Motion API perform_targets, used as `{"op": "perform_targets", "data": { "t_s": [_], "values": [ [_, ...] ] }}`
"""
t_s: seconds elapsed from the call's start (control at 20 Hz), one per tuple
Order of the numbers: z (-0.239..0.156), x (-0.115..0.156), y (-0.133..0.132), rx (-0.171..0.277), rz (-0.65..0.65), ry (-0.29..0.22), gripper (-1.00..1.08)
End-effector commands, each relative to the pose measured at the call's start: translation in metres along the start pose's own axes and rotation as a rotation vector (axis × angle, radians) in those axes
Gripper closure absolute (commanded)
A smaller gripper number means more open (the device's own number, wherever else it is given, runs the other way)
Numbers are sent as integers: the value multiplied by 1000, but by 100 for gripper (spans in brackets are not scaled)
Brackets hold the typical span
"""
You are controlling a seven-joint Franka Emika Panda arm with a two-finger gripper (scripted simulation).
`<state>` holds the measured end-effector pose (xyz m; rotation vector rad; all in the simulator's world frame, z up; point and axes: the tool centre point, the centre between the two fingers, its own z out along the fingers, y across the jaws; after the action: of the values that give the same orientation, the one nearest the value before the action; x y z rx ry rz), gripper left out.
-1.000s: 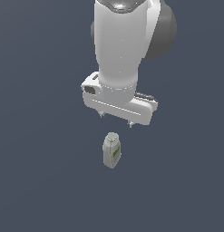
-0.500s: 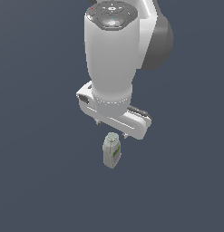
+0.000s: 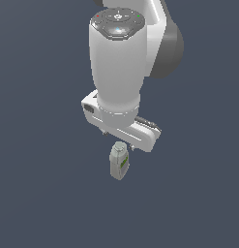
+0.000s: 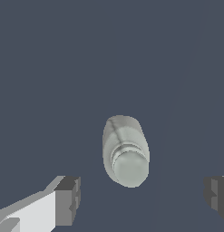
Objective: Pick up the object and move it to a goal position.
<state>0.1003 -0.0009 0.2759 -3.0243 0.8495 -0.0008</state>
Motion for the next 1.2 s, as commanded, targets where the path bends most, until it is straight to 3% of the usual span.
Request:
{"op": "perform_targets", "data": {
  "t_s": [0.0,0.6,0.65,1.15],
  "values": [
    [8,0,0,-1,0,-1,-92],
    [46,1,0,-1,3,0,-92],
    [46,1,0,-1,3,0,108],
    [45,1,0,0,2,1,108]
  ]
}}
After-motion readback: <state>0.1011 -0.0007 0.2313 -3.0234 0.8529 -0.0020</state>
